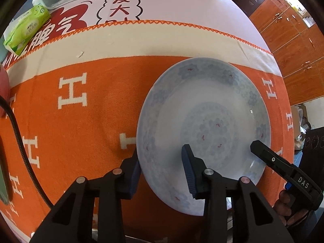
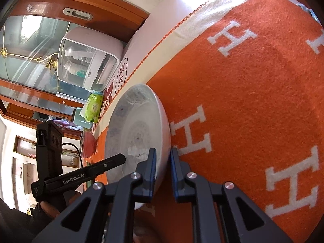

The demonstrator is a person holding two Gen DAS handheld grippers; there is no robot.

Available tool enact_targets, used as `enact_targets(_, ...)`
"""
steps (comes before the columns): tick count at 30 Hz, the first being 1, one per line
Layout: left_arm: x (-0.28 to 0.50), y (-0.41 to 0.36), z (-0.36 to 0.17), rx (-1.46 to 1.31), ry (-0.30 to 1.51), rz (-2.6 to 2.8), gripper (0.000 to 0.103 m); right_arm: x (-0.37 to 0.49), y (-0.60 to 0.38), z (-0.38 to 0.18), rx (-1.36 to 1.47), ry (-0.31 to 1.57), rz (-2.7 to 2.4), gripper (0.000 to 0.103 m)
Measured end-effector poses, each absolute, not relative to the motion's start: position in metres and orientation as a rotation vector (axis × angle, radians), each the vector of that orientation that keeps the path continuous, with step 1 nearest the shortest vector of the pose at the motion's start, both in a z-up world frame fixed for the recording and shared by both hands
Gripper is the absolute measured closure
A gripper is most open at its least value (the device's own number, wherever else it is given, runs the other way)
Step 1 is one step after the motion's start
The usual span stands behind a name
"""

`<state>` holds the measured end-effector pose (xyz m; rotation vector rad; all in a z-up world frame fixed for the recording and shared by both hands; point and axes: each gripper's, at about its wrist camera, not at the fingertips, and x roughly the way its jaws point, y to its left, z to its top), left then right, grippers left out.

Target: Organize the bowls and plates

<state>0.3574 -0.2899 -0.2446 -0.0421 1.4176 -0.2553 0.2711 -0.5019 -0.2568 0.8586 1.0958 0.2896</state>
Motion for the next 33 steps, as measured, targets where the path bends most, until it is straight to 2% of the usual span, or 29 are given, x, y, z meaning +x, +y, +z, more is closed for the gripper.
enact_targets(7,0.35,-0.296,-0.239,-0.07,1.421,-0.268,0.067,0.266,-0.504,-0.242,0.835,1.055,0.27,0.09)
enact_targets(19,0.332,-0.291,-0.195,-0.145,1.295,-0.315,0.067,0.258,-0.512,-0.198,0.738,0.926,0.271,0.09)
enact_targets(33,0.297,-0.288,-0.147,-0.182,1.189,-0.354,0.067,0.228,-0.511,-0.161,0.701,0.869,0.309,0.09)
